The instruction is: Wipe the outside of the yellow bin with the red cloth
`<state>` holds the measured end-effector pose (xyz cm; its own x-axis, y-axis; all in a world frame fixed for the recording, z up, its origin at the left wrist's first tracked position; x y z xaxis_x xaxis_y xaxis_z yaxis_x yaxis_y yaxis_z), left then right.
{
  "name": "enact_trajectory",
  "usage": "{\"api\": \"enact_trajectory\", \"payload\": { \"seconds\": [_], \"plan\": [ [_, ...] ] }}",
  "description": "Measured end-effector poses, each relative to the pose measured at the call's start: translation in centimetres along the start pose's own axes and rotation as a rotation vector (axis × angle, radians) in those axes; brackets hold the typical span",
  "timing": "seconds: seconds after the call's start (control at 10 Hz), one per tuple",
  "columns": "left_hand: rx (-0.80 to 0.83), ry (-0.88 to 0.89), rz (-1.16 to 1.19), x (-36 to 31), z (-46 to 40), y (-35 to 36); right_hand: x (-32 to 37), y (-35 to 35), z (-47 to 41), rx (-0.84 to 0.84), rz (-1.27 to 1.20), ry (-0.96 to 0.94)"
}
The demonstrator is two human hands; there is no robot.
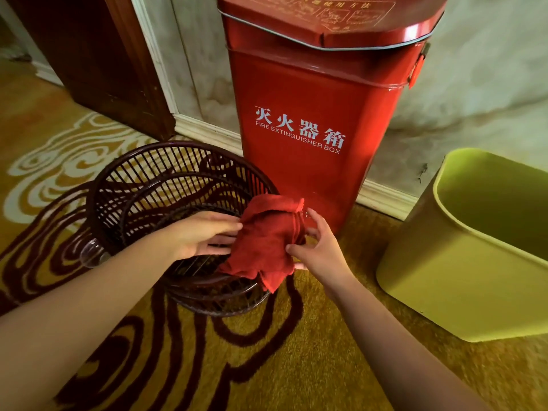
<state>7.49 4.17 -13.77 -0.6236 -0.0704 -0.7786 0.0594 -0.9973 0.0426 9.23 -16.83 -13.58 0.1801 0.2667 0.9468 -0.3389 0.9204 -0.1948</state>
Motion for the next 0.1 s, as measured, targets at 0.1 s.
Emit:
{"api": "enact_trajectory", "payload": {
  "seconds": [0.1],
  "plan": [
    [-0.046,-0.013,0.003,-0.78,0.90,-1.20,1.20,-1.44,0.20,-0.055,0.109,0.060]
  ]
}}
Point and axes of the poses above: each hand's wrist, its own z-axis away from the middle knuckle, its own y-axis out of the palm, x = y × z, the point moved 8 cm from there along -z, towards the middle knuckle, and after that the axes turned 8 degrees about z, right-handed, at the moved point
